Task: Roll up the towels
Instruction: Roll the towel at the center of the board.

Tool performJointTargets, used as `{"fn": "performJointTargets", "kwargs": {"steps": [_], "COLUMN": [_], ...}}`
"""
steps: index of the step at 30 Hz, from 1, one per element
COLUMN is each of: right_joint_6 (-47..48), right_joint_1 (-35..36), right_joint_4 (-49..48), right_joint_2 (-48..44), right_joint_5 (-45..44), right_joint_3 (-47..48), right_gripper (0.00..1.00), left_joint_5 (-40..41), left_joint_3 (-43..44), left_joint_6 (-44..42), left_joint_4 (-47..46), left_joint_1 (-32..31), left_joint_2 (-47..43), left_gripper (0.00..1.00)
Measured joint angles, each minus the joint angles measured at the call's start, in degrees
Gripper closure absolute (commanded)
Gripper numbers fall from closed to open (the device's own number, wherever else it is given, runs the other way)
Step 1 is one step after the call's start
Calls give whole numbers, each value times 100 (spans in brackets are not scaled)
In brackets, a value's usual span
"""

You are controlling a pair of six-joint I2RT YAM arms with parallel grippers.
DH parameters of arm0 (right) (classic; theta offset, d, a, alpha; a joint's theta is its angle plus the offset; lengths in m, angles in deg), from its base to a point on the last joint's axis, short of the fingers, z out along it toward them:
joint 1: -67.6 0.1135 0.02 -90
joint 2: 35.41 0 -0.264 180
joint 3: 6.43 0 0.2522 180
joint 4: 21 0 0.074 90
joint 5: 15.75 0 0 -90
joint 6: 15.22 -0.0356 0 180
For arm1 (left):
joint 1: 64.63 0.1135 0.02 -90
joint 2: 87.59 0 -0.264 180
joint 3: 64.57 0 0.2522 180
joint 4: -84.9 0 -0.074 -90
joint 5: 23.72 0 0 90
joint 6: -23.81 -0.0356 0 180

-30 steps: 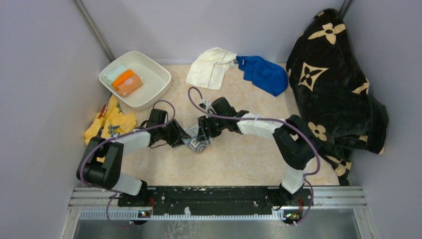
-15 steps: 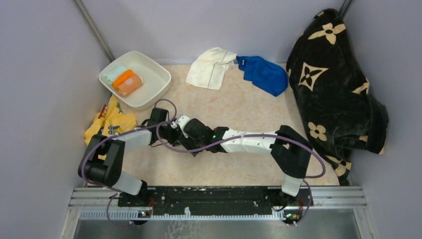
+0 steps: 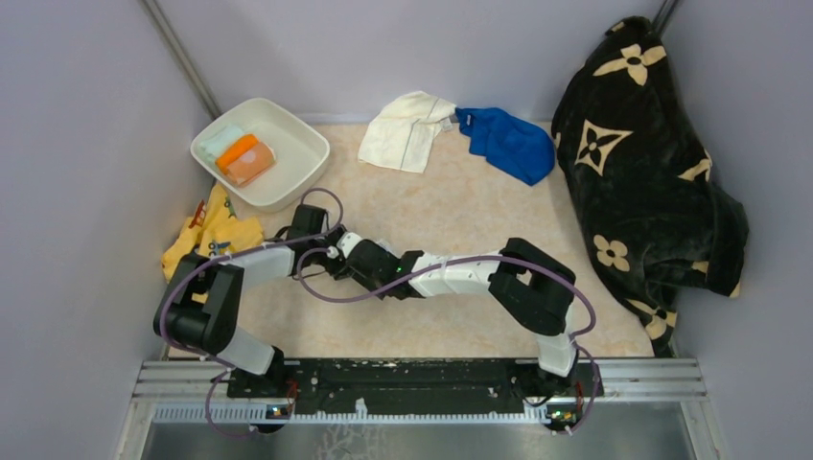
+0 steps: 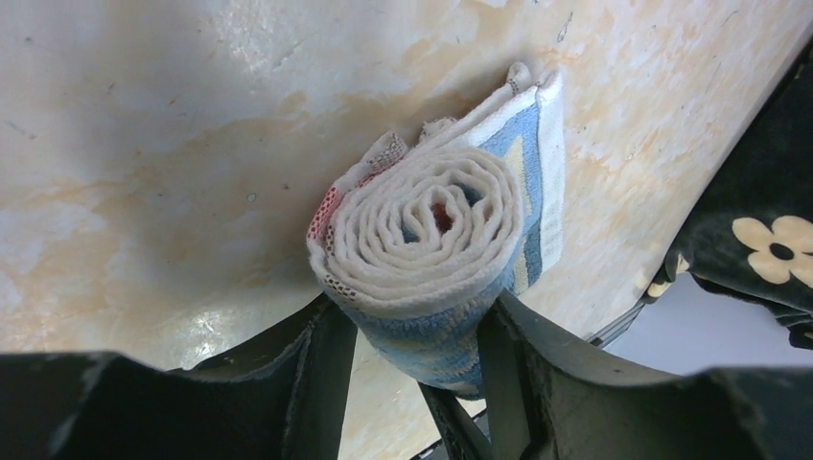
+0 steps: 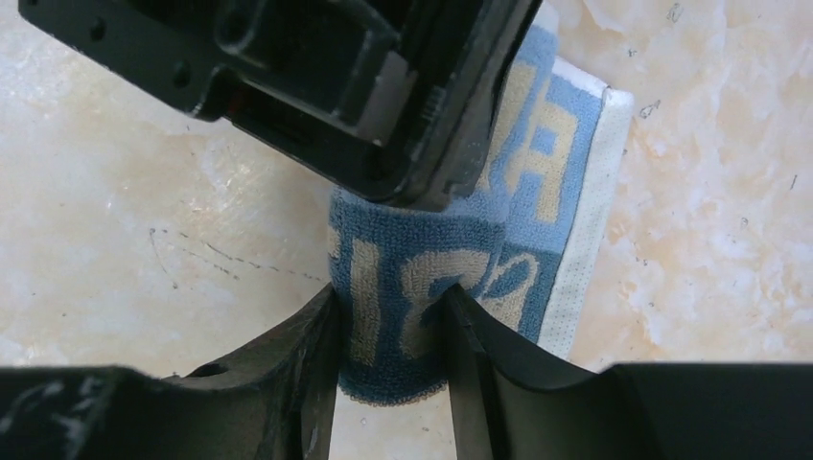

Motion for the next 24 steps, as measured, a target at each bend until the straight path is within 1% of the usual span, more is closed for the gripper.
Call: {"fn": "performJointTargets", "kwargs": {"steps": [3,6,8,12,15,18,22,24], "right_joint_6": [46,57,37,-286,-715,-1172,-1788,-2181], "right_joint_1": [17,-4,-85,-627,-1141,-1576,-1871,-1969], "right_joint_4": [31,31,17,-181,-540,-973,-1602,-2024], "right_joint_2": [79,90,52,-116,-212,-227,-149,-31], "right_joint_5": [-107,-131,50,1237,2409,3390,4415,4946], "right_joint_3": [68,87,76,-87,-348,-601,-942,-1102], "right_gripper": [85,99,100,100,100,100,100,100], "left_joint_5": [-46,-107,-144,-125,-26,48,20,-61], "left_joint_3": [48,85,101,90,-15,-146,-448,-673], "left_joint_6": [9,24,50,81,98,157,330,468], "left_joint_4": [-24,-79,-109,-120,48,225,216,114], "left_joint_1": [-4,-24,-35,-20,103,260,299,299], "left_joint_2": [63,103,92,-48,-328,-774,-1373,-1596], "left_gripper": [40,30,25,18,16,14,11,12]}}
